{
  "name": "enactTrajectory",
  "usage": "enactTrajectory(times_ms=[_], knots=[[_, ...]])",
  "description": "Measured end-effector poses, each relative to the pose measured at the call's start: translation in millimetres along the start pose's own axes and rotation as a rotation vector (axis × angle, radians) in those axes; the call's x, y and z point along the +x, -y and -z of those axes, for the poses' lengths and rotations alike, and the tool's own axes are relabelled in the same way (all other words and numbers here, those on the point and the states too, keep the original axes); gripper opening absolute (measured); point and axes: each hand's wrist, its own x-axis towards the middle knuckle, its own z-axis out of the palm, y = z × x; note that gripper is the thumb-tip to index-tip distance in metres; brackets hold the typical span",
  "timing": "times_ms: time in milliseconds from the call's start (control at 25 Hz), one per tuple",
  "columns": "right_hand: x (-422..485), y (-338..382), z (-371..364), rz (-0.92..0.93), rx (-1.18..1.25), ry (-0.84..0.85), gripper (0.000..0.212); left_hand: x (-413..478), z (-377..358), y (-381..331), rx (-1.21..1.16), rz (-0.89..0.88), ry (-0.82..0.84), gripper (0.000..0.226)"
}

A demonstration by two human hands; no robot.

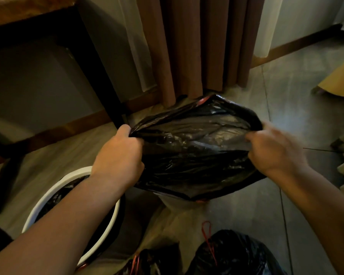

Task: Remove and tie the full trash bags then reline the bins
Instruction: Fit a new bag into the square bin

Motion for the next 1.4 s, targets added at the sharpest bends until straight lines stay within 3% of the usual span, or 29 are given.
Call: enactTrajectory(times_ms=[240, 400, 560, 720, 880, 1040, 1160, 1400], knots=[[3, 1, -18, 0.014, -0.001, -0.085, 0.046, -3, -10, 8, -0.055, 0.117, 0.214, 0.045], [7, -9, -19, 0.009, -0.052, -0.049, 0.014, -1, -11, 14, 0.014, 0.177, 0.209, 0.032], [6, -2, -27, -0.048, 0.008, -0.045, 0.016, 0, -12, 16, 0.119, 0.218, 0.171, 0.029], [5, 4, -31, 0.009, 0.057, -0.1, 0.021, -2, -16, 14, 0.002, 0.258, 0.245, 0.032], [6, 2, -34, 0.026, 0.093, -0.173, 0.015, 0, -17, 15, -0.033, 0.259, 0.128, 0.022], [9, 3, -32, -0.009, 0.021, -0.18, 0.018, 3, -21, 12, -0.259, 0.323, 0.082, 0.025], [8, 5, -29, -0.006, 0.007, -0.136, 0.013, 6, -23, 14, -0.335, 0.233, 0.064, 0.011], [5, -9, -36, -0.073, -0.056, 0.036, 0.022, 8, -20, 38, -0.15, -0.137, 0.283, 0.038]])
